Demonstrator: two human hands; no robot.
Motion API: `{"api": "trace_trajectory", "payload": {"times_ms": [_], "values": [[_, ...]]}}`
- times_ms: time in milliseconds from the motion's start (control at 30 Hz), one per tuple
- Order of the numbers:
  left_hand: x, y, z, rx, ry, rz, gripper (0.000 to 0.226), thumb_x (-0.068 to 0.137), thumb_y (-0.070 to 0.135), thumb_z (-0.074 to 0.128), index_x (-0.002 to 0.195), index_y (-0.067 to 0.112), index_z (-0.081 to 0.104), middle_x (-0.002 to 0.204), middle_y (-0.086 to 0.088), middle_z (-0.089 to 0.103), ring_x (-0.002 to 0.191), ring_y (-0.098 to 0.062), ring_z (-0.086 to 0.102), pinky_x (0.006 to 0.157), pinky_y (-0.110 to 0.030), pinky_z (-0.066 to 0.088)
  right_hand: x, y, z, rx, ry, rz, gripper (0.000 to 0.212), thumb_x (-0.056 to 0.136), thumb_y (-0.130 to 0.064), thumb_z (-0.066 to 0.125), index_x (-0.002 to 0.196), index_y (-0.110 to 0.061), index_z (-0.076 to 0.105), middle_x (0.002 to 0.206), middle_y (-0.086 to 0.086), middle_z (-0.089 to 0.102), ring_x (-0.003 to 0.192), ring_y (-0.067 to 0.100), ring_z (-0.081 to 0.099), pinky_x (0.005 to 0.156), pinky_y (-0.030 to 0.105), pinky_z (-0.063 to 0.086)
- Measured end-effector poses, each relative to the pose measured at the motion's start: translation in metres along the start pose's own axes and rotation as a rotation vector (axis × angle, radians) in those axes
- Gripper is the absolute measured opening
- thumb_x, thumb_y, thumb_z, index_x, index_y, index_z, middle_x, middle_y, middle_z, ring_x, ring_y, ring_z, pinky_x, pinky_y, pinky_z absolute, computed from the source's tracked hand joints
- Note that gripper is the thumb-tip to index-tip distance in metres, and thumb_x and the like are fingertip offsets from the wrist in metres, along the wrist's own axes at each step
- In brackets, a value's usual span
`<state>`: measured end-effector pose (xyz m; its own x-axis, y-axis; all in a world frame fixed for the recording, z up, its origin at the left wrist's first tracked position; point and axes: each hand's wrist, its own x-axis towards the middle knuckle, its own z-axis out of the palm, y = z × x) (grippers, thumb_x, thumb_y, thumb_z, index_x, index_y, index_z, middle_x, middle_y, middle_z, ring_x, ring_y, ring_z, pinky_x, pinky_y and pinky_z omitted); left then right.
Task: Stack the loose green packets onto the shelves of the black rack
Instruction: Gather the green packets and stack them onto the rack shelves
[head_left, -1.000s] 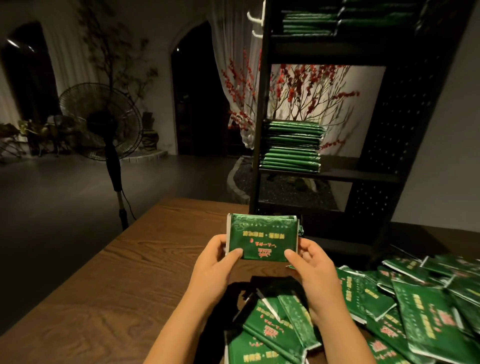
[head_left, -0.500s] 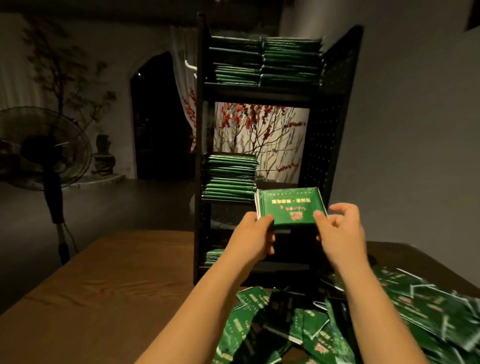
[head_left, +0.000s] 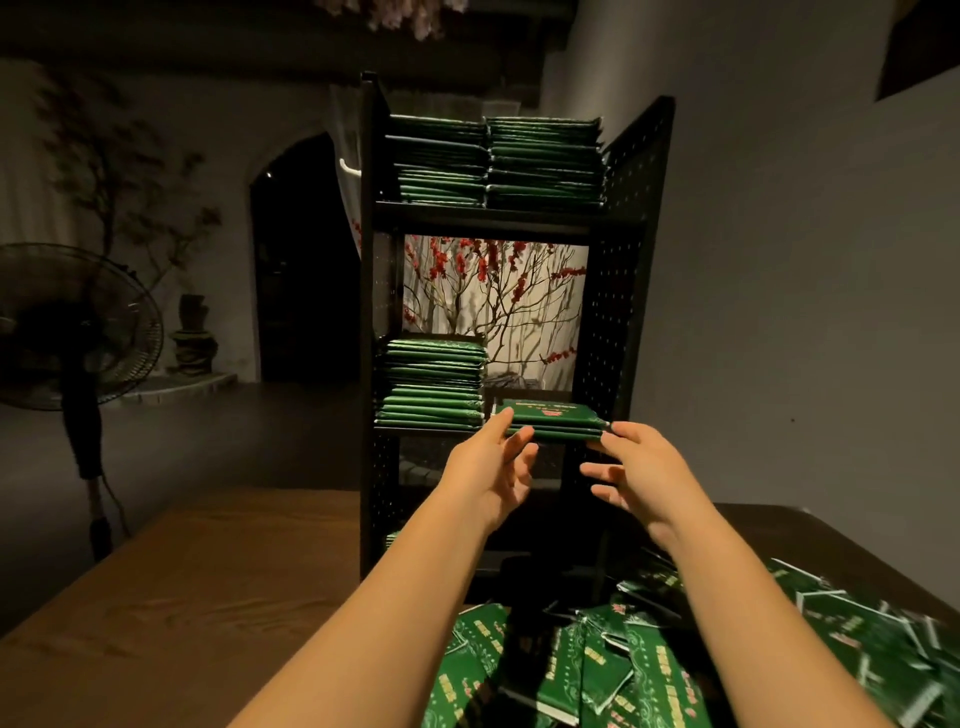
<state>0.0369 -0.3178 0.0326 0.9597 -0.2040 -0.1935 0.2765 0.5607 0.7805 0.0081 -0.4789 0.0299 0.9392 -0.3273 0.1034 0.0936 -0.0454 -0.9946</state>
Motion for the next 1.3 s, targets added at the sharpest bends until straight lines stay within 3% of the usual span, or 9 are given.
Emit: {"api": "trace_trajectory", "payload": {"times_ms": [67, 167, 267, 433, 800, 900, 1033, 1200, 1300], "values": [[-0.001, -0.005, -0.001, -0.056, -0.002, -0.001, 0.017, 0.096, 0.025, 0.063, 0.099, 0.011, 0.055, 0.098, -0.005, 0.071, 0.067, -0.012, 0.062, 0.061, -0.022, 0.043, 0.000, 0.007, -0.003, -0.034, 0.046, -0.005, 0.033, 0.101, -0.021, 0.051, 0.133, -0.016, 0.043, 0.121, 0.006, 0.057, 0.097, 0.021, 0.066, 0.074, 0.035, 0.057], [0.002, -0.016, -0.003, -0.030, 0.021, 0.013, 0.012, 0.096, 0.022, 0.062, 0.091, 0.012, 0.058, 0.087, -0.003, 0.069, 0.068, -0.013, 0.061, 0.059, -0.023, 0.044, 0.000, 0.018, -0.002, -0.141, 0.122, -0.090, 0.012, 0.099, -0.021, 0.052, 0.107, -0.012, 0.055, 0.102, 0.010, 0.061, 0.078, 0.016, 0.059, 0.059, 0.028, 0.048], [0.005, -0.022, -0.001, 0.085, 0.020, 0.064, 0.012, 0.097, 0.023, 0.060, 0.095, 0.013, 0.066, 0.084, 0.003, 0.068, 0.070, -0.012, 0.061, 0.058, -0.022, 0.044, -0.002, 0.017, 0.006, -0.108, 0.038, -0.152, 0.016, 0.099, -0.020, 0.051, 0.091, -0.012, 0.063, 0.086, 0.006, 0.063, 0.071, 0.015, 0.056, 0.057, 0.026, 0.046], [0.009, -0.015, 0.004, 0.236, -0.020, 0.166, 0.016, 0.095, 0.027, 0.062, 0.107, 0.021, 0.071, 0.105, 0.006, 0.075, 0.085, -0.012, 0.067, 0.062, -0.020, 0.049, 0.009, 0.010, 0.007, -0.096, 0.016, -0.160, 0.015, 0.100, -0.025, 0.052, 0.099, -0.017, 0.065, 0.097, 0.006, 0.067, 0.083, 0.016, 0.060, 0.070, 0.030, 0.050], [0.012, -0.012, -0.015, 0.206, 0.011, 0.182, 0.017, 0.097, 0.019, 0.058, 0.108, 0.020, 0.070, 0.104, 0.004, 0.075, 0.080, -0.012, 0.072, 0.065, -0.019, 0.049, 0.004, 0.012, 0.012, -0.117, 0.003, -0.144, 0.014, 0.099, -0.019, 0.052, 0.109, -0.022, 0.062, 0.108, 0.001, 0.068, 0.094, 0.019, 0.068, 0.077, 0.032, 0.057], [0.006, -0.018, -0.031, 0.366, 0.006, 0.271, 0.017, 0.098, 0.014, 0.053, 0.103, 0.021, 0.068, 0.106, -0.001, 0.072, 0.083, -0.016, 0.069, 0.063, -0.023, 0.047, -0.011, 0.021, 0.026, -0.159, -0.025, -0.182, 0.013, 0.096, -0.015, 0.054, 0.102, -0.021, 0.064, 0.102, 0.004, 0.069, 0.087, 0.018, 0.067, 0.074, 0.033, 0.053], [-0.011, -0.026, -0.066, 0.675, -0.059, 0.359, 0.013, 0.093, 0.016, 0.061, 0.101, 0.021, 0.068, 0.096, -0.001, 0.073, 0.082, -0.015, 0.067, 0.074, -0.030, 0.047, -0.033, 0.045, 0.056, -0.262, -0.145, -0.229, 0.013, 0.093, -0.011, 0.057, 0.092, -0.019, 0.067, 0.087, 0.002, 0.071, 0.074, 0.013, 0.065, 0.067, 0.028, 0.051], [-0.025, -0.042, -0.126, 0.937, -0.021, 0.471, 0.009, 0.090, 0.020, 0.066, 0.099, 0.021, 0.067, 0.094, -0.004, 0.072, 0.088, -0.019, 0.069, 0.085, -0.038, 0.055, -0.053, 0.087, 0.093, -0.428, -0.238, -0.295, 0.014, 0.091, -0.013, 0.061, 0.083, -0.024, 0.065, 0.080, -0.002, 0.068, 0.076, 0.012, 0.063, 0.067, 0.026, 0.047], [-0.032, -0.053, -0.169, 1.024, -0.010, 0.480, 0.008, 0.088, 0.024, 0.065, 0.095, 0.027, 0.067, 0.090, 0.001, 0.071, 0.084, -0.015, 0.067, 0.083, -0.040, 0.053, -0.065, 0.114, 0.113, -0.520, -0.282, -0.309, 0.020, 0.090, -0.015, 0.062, 0.076, -0.030, 0.061, 0.079, -0.006, 0.065, 0.076, 0.011, 0.059, 0.063, 0.021, 0.040]]}}
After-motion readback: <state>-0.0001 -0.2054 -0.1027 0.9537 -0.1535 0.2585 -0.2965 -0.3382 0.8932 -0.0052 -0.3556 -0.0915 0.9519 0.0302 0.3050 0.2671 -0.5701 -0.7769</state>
